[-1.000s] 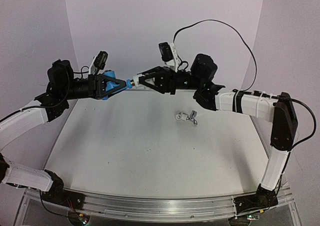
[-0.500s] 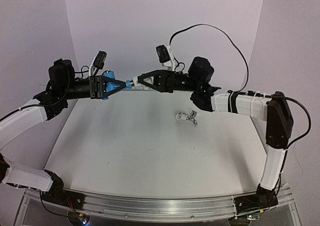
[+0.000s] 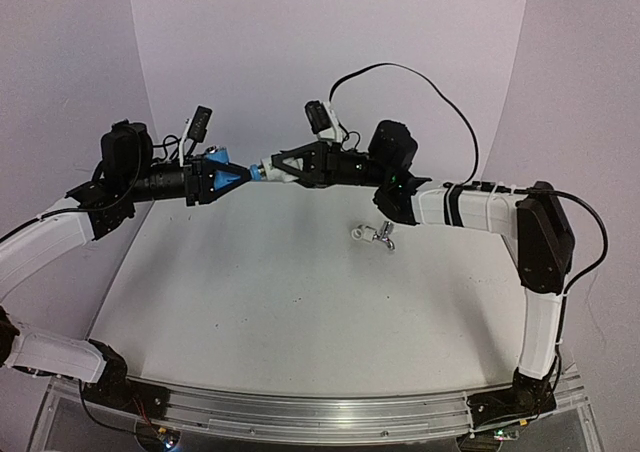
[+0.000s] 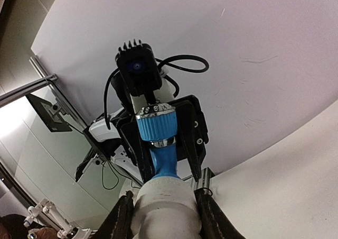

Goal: Install the water faucets
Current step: Screw the adaptor onto the water faucet.

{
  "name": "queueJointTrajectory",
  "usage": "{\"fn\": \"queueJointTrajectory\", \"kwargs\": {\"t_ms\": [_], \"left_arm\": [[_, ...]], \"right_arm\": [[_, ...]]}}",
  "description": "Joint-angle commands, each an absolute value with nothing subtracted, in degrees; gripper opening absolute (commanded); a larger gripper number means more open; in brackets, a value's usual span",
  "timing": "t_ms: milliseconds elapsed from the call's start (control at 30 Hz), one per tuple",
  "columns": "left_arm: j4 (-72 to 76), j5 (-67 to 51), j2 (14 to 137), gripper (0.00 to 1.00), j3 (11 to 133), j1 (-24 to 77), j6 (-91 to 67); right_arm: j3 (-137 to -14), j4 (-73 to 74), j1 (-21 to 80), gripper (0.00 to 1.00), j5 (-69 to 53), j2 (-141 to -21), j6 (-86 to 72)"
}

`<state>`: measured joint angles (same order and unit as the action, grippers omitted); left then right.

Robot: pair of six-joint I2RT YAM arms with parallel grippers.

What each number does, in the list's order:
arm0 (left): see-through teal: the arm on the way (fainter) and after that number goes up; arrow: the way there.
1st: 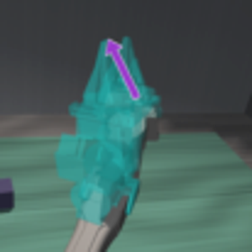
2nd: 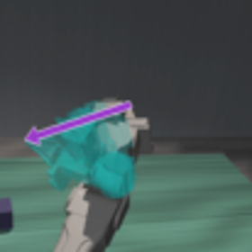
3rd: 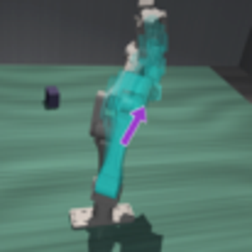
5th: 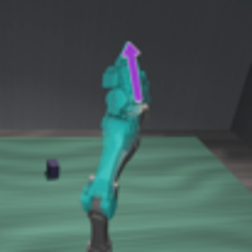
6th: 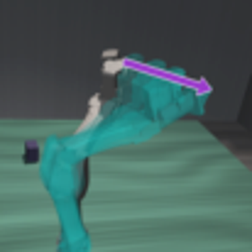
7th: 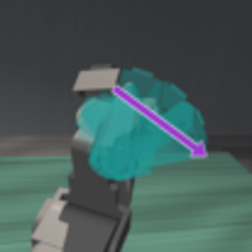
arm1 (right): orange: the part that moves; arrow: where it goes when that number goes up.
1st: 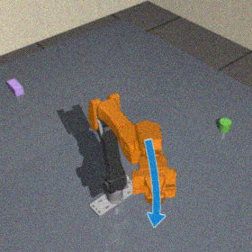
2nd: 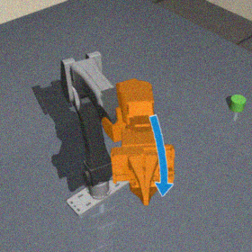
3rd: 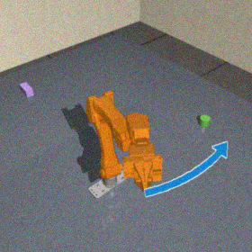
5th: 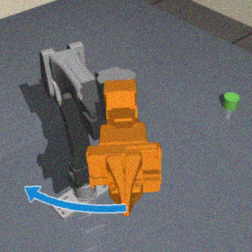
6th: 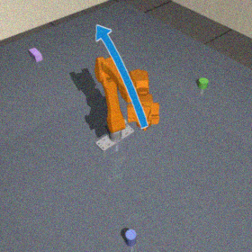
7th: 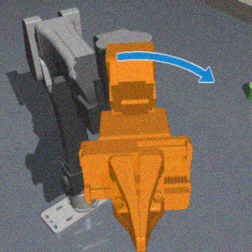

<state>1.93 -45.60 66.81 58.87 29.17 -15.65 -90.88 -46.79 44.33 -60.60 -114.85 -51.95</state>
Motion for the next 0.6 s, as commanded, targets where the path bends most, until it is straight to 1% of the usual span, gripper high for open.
{"fn": "queueJointTrajectory", "kwargs": {"t_ms": [0, 167, 400, 567], "left_arm": [[2.8, -44.6, 67.7, 0.0, 61.1, 32.3, -4.5], [0.4, -40.4, 67.2, 0.0, 60.7, 32.5, 3.8], [-3.0, -38.2, 67.7, 0.0, 60.2, 32.7, 13.7], [-8.3, -35.4, 68.5, 0.0, 61.6, 33.3, 24.1]], "right_arm": [[-93.5, -44.6, 49.3, 0.0, -58.4, -118.7, -58.6], [-93.7, -44.6, 49.3, 0.0, -57.5, -120.1, -63.1], [-96.0, -43.4, 49.3, 0.0, -57.8, -122.7, -68.3], [-97.1, -42.6, 49.3, 0.0, -58.1, -124.5, -72.1]]}}
